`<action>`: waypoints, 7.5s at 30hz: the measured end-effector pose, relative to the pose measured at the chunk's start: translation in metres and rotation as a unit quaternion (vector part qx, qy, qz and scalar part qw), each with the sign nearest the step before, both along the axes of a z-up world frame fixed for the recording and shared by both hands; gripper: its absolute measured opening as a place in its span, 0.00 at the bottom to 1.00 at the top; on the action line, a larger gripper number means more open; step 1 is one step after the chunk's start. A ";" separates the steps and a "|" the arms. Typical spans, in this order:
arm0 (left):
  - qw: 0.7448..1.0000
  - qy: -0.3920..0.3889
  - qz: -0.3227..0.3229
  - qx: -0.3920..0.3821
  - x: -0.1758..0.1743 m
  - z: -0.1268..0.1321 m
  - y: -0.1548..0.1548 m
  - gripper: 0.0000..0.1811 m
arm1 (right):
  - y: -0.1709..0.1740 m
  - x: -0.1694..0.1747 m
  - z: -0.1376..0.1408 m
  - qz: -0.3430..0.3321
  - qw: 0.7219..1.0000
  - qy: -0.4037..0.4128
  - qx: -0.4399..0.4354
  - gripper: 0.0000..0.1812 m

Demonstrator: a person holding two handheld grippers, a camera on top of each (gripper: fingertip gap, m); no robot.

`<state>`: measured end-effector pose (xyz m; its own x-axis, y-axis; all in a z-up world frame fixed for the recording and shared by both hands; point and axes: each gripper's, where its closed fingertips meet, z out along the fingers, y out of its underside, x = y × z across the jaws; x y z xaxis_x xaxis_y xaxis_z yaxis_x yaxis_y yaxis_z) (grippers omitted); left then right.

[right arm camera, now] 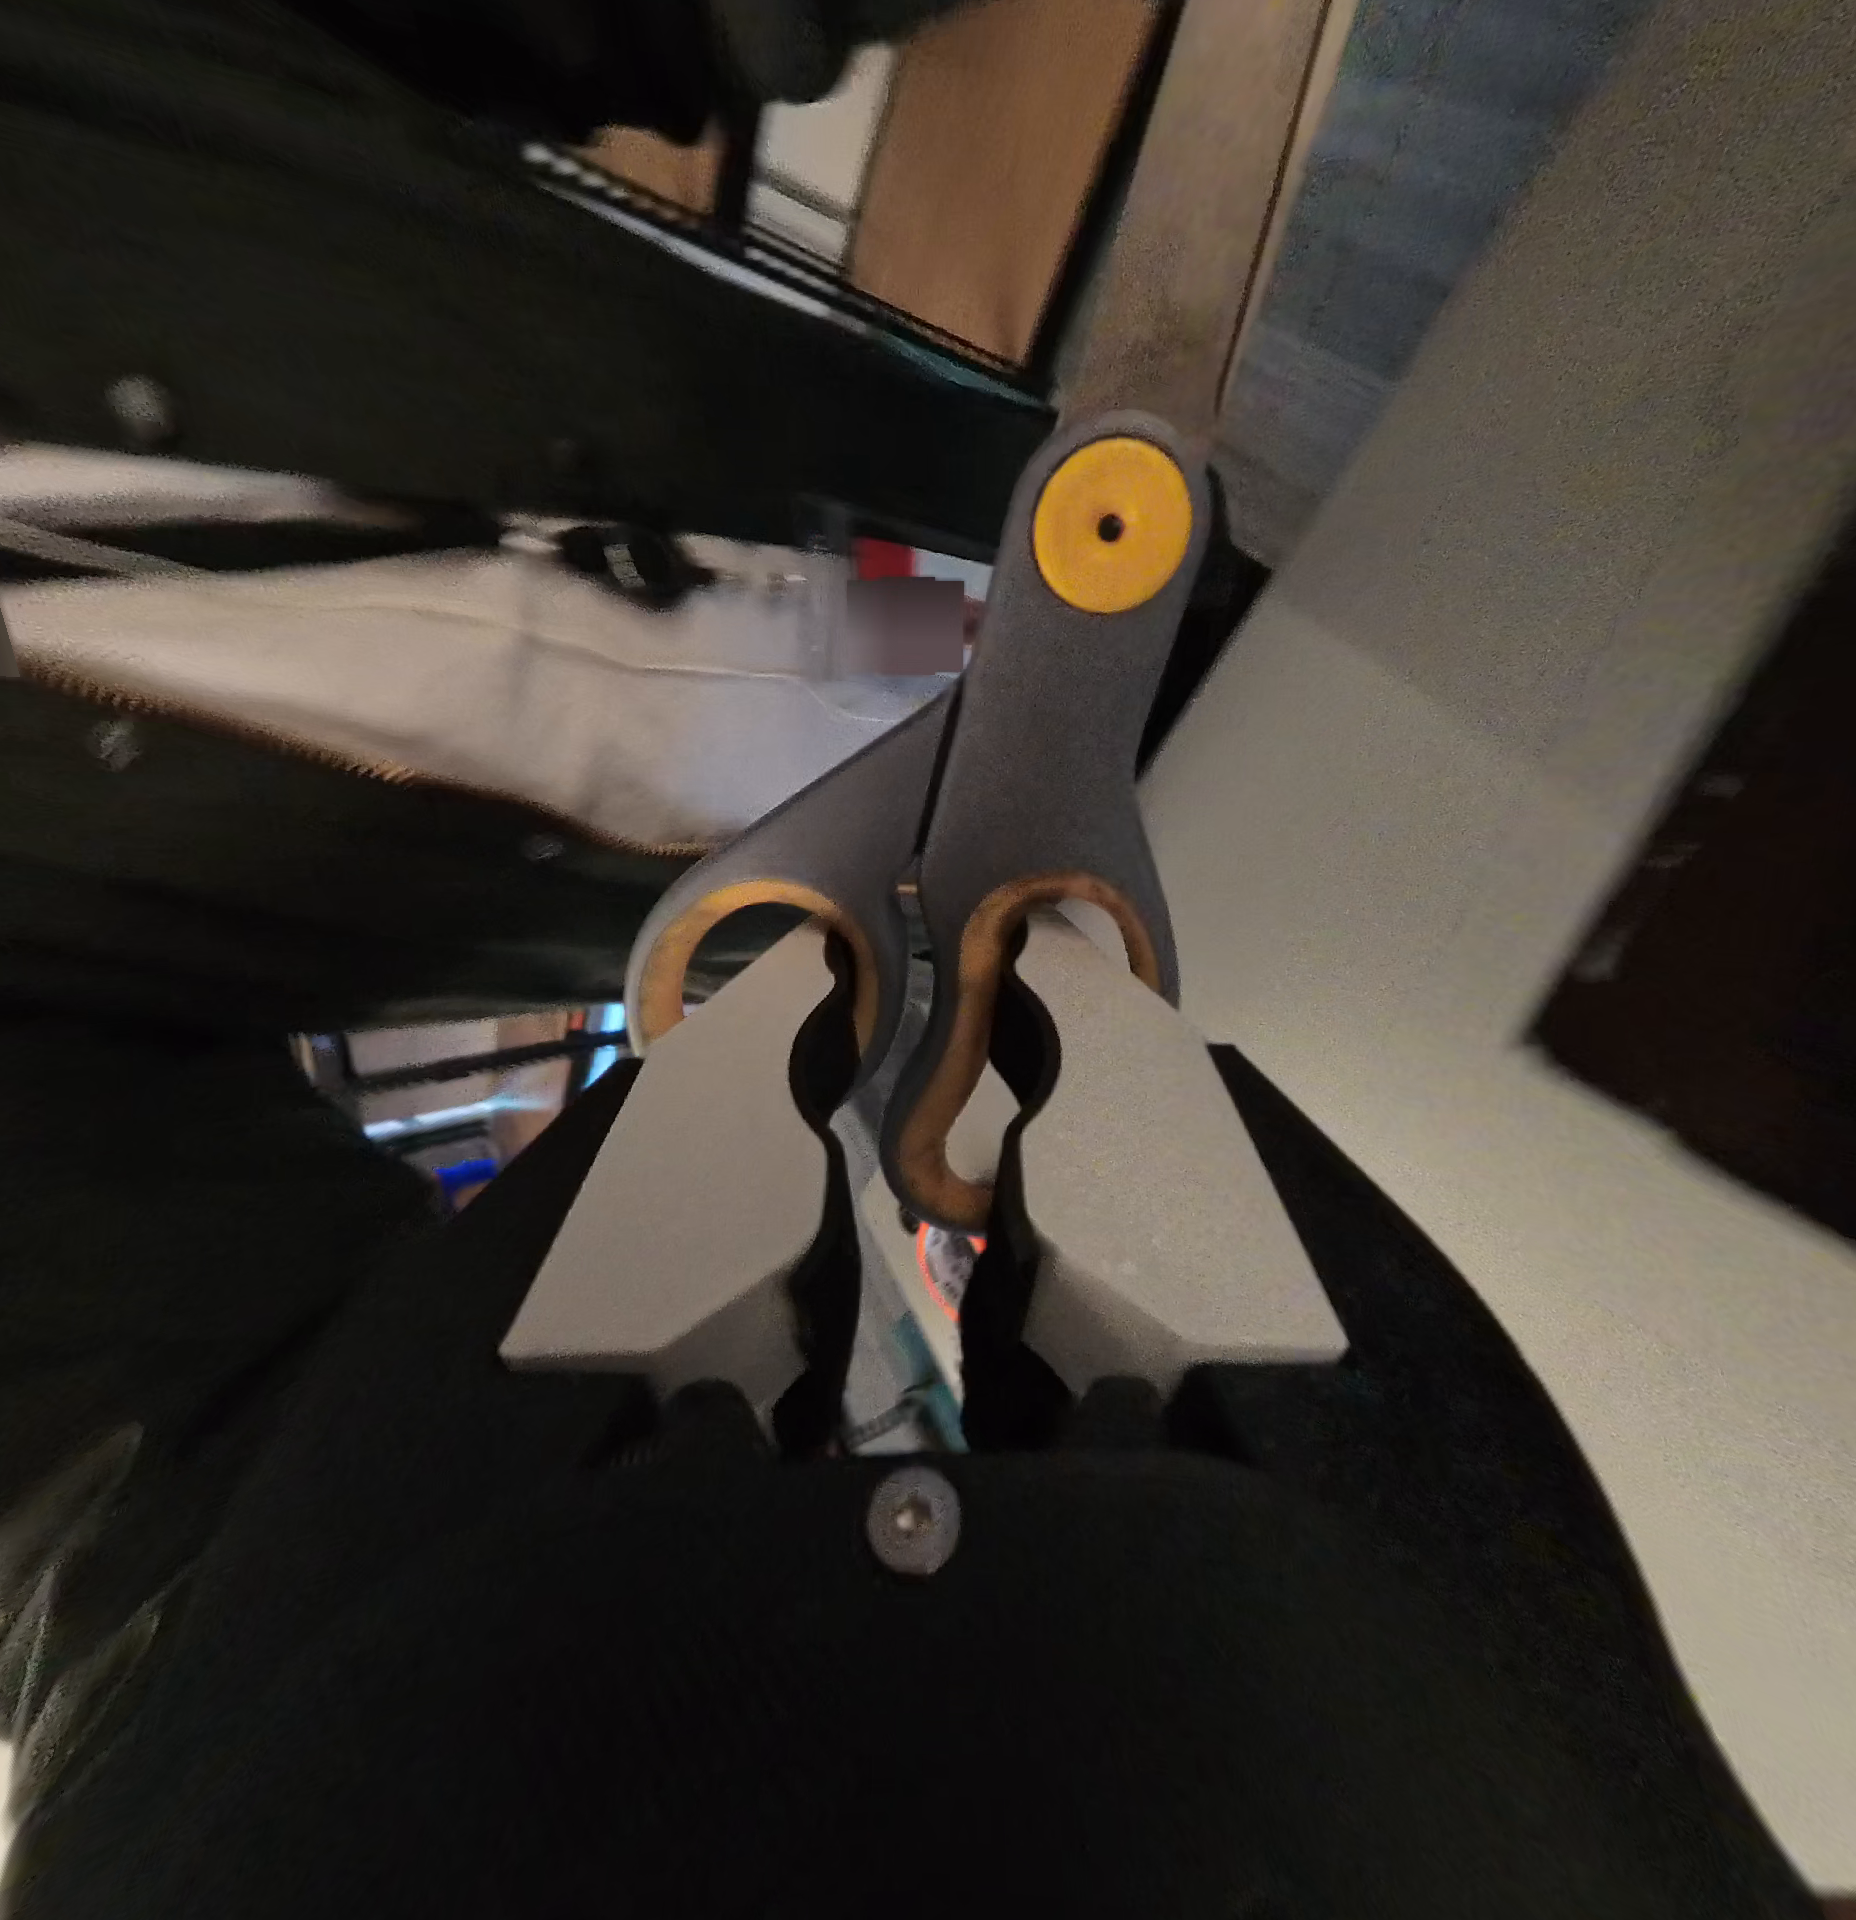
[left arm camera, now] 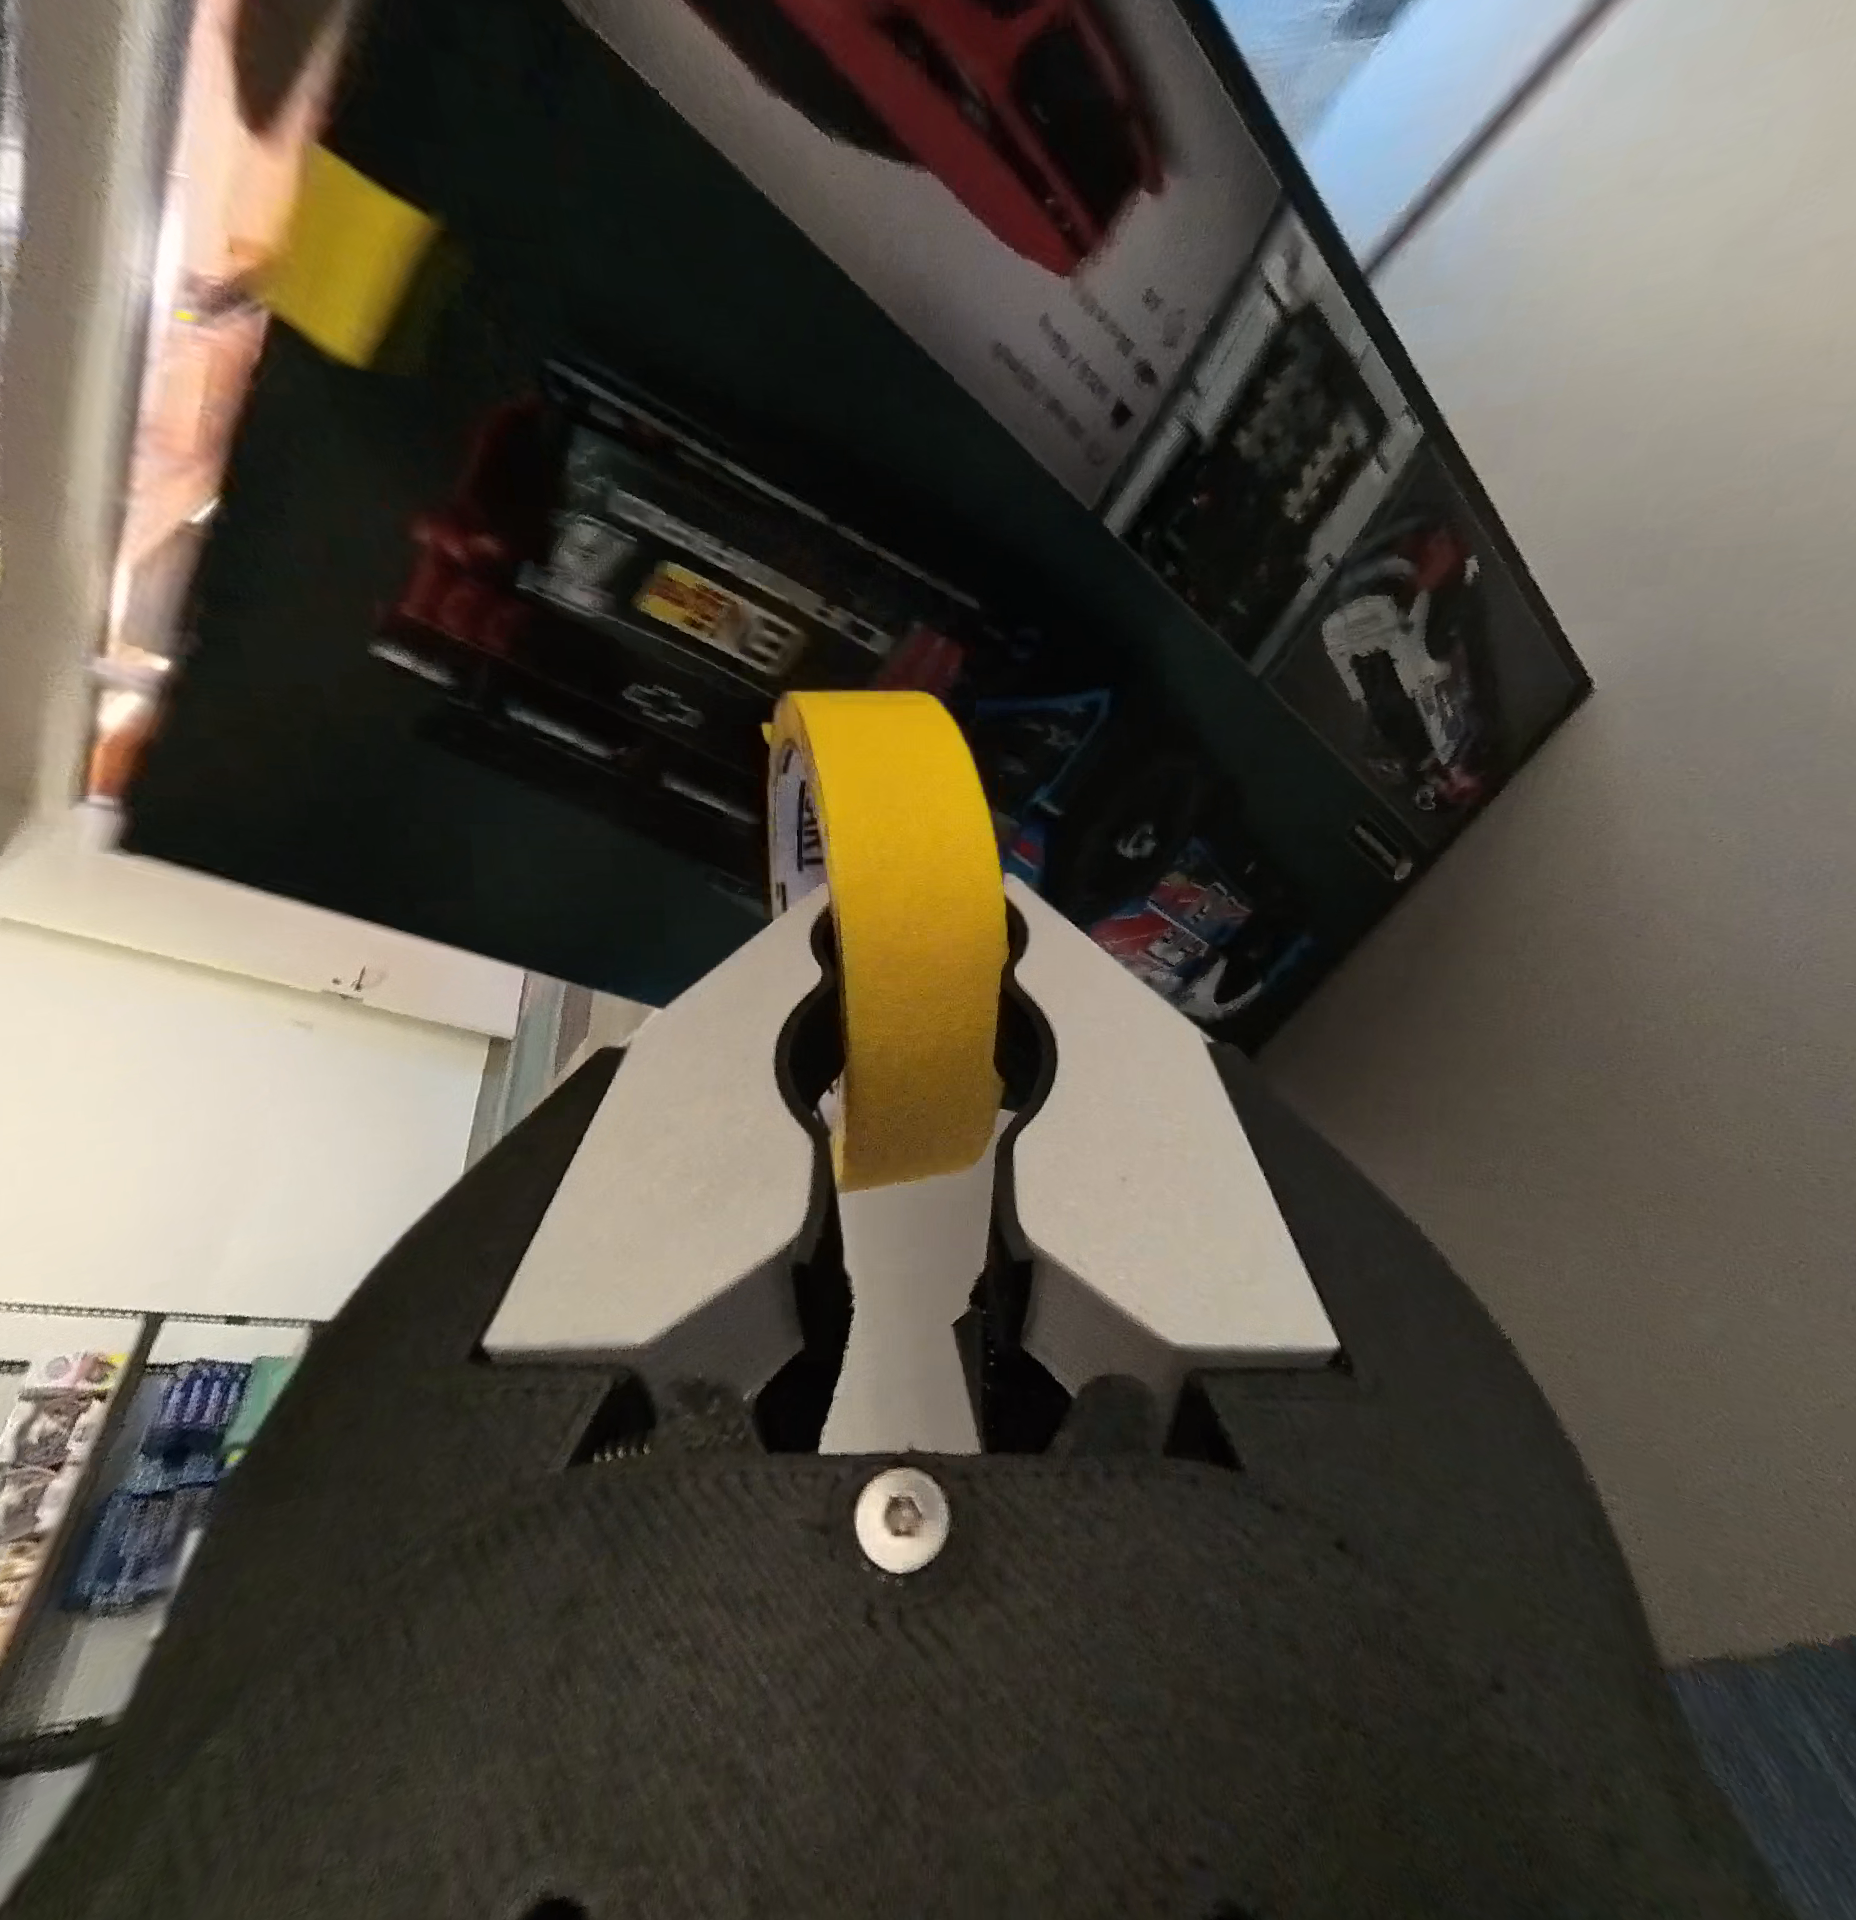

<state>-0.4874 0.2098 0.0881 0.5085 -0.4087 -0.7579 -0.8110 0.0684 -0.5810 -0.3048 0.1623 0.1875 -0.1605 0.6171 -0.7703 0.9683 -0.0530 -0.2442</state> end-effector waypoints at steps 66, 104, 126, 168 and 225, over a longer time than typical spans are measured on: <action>0.541 -0.679 -0.007 -0.496 0.298 -0.092 -0.154 0.25 | -0.070 0.165 -0.248 -0.544 0.797 0.059 0.255 0.05; 0.931 0.034 -0.300 -0.204 0.000 0.113 0.092 0.17 | 0.129 -0.107 0.046 -0.552 0.652 0.291 0.431 0.00; 0.887 0.113 -0.282 -0.347 0.009 0.090 0.115 0.49 | 0.141 -0.107 0.024 -0.600 0.642 0.247 0.409 0.00; 0.883 0.082 -0.311 -0.343 0.013 0.089 0.117 0.46 | 0.128 -0.169 0.024 -0.643 0.625 0.383 0.224 0.00; 0.887 0.082 -0.308 -0.334 0.013 0.090 0.117 0.47 | 0.155 -0.158 0.024 -0.634 0.673 0.174 0.338 0.00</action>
<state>-0.4748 0.3263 0.1777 -0.0617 -0.9565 -0.2852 -0.8171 0.2125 -0.5359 -0.4630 0.3173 0.2118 0.7272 0.6195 -0.2956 0.1278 -0.5453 -0.8284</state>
